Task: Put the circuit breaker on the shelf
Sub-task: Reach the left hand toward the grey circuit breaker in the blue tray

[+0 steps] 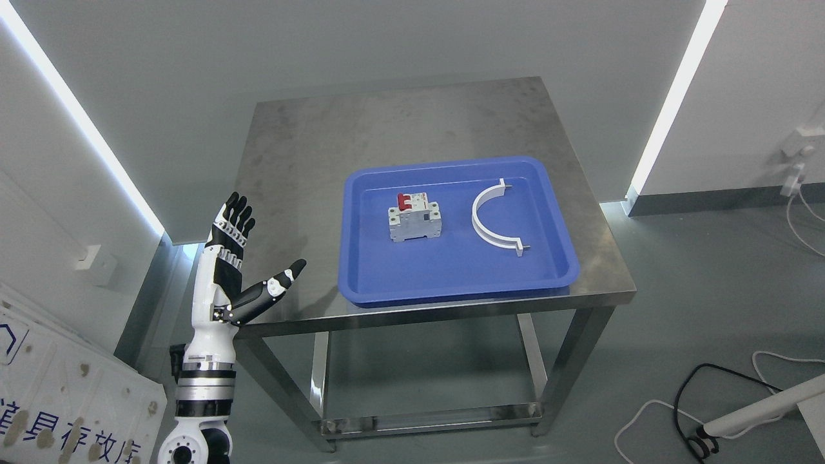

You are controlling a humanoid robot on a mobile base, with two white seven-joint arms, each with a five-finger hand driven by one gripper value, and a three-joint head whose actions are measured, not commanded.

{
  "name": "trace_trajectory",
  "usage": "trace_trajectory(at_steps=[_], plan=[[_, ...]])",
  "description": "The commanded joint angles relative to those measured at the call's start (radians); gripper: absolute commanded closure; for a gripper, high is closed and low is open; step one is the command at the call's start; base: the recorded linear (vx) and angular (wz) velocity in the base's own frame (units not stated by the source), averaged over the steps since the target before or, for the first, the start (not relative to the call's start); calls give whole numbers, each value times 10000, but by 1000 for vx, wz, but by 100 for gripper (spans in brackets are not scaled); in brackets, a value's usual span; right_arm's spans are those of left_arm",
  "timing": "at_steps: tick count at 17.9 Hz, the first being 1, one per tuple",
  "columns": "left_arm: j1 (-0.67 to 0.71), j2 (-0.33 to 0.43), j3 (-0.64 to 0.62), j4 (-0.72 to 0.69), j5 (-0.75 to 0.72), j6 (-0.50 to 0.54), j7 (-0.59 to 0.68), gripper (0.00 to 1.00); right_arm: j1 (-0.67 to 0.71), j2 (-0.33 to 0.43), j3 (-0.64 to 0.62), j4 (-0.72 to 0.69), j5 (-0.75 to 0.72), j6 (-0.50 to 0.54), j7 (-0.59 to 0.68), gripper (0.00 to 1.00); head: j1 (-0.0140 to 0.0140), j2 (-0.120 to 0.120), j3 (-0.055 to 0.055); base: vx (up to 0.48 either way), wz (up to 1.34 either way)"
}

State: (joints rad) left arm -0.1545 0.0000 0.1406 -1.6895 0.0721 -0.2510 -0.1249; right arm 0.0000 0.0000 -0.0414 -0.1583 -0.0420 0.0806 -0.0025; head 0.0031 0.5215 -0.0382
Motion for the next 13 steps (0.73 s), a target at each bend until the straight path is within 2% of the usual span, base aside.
trace_trajectory(at_steps=[1, 5, 7, 10, 11, 13], plan=[[11, 175, 97, 6, 0, -97, 37, 0, 168, -174, 0, -13, 6, -331, -6, 0, 0, 0, 0, 0, 0], [-768, 175, -40, 67, -31, -22, -297, 0, 168, -174, 0, 3, 6, -331, -6, 0, 0, 0, 0, 0, 0], [-1687, 703, -285, 235, -549, 405, -1490, 0, 168, -174, 0, 3, -10, -331, -6, 0, 0, 0, 0, 0, 0], [-3328, 1608, -622, 940, -2433, 1310, -4020, 0, 168, -174, 0, -13, 6, -331, -6, 0, 0, 0, 0, 0, 0], [-3804, 1778, -806, 1048, -3016, 1830, -4665, 0, 168, -174, 0, 2, 6, -331, -6, 0, 0, 0, 0, 0, 0], [-4863, 1871, -1251, 1141, -4153, 3820, -5604, 0, 168, -174, 0, -13, 6, -331, -6, 0, 0, 0, 0, 3, -10]])
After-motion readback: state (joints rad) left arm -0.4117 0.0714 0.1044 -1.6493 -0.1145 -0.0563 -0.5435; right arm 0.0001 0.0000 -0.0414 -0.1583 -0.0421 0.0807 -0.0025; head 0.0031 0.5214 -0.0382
